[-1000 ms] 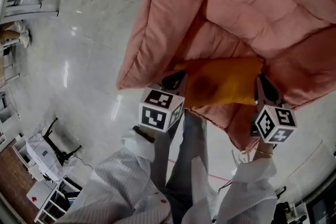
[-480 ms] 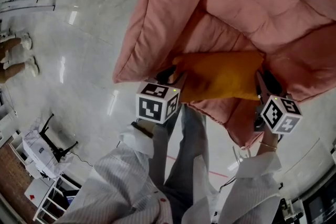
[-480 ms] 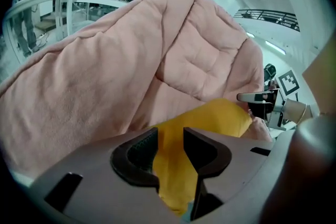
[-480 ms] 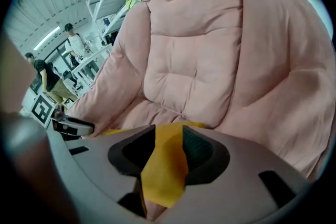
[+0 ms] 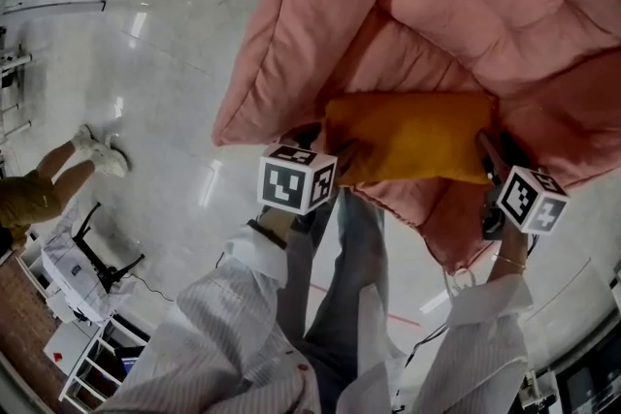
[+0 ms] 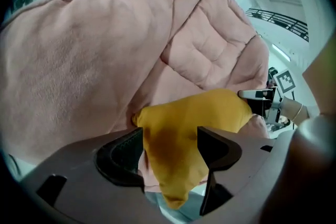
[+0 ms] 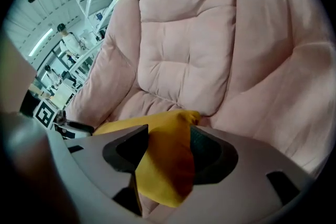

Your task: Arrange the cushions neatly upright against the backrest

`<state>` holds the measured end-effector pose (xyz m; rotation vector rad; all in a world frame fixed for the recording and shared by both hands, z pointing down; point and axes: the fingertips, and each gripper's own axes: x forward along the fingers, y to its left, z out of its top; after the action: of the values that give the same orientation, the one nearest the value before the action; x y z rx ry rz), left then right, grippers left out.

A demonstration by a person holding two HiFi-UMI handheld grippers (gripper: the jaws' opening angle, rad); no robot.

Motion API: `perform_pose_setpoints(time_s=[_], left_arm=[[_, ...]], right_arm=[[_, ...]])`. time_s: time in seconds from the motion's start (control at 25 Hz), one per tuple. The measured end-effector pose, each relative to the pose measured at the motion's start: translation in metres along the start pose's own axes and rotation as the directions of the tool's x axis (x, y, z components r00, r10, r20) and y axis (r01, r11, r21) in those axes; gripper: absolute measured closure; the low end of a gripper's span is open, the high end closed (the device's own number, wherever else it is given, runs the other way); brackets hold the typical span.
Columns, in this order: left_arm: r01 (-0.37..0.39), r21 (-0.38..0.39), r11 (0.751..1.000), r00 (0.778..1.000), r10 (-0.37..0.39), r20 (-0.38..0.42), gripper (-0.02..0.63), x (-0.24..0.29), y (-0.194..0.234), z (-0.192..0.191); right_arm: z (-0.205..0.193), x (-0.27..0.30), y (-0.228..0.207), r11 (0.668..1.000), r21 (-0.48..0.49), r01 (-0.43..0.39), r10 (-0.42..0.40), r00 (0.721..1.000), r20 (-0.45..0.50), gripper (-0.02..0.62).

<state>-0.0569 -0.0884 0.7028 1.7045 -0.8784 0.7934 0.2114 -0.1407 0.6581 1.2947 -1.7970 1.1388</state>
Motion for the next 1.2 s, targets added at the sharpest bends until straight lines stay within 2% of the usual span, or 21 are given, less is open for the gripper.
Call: perform_pose_setpoints(time_s=[0.28, 0.56, 0.92, 1.2], left_arm=[[0.027, -0.084, 0.996, 0.998, -0.033, -0.062, 0.269, 0.012, 0.005, -0.012], [0.087, -0.143, 0.986, 0.991, -0.101, -0.094, 0.302, 0.024, 0.001, -0.02], [0.115, -0.128, 0.985, 0.984, -0.13, -0.119, 0.39, 0.026, -0.003, -0.023], [0.097, -0.092, 0.991, 0.986, -0.108, -0.126, 0.434, 0.024, -0.009, -0.022]], right_arm=[[-0.007, 0.013, -0.005, 1.0, 0.007, 0.005, -0.005, 0.998, -0.061, 0.385], [-0.011, 0.018, -0.003, 1.0, 0.008, -0.013, 0.013, 0.996, -0.089, 0.387], [-0.015, 0.022, 0.004, 0.999, 0.021, -0.048, 0.05, 0.992, -0.115, 0.458], [-0.018, 0.019, 0.007, 1.0, -0.014, -0.006, 0.005, 0.996, -0.087, 0.502]])
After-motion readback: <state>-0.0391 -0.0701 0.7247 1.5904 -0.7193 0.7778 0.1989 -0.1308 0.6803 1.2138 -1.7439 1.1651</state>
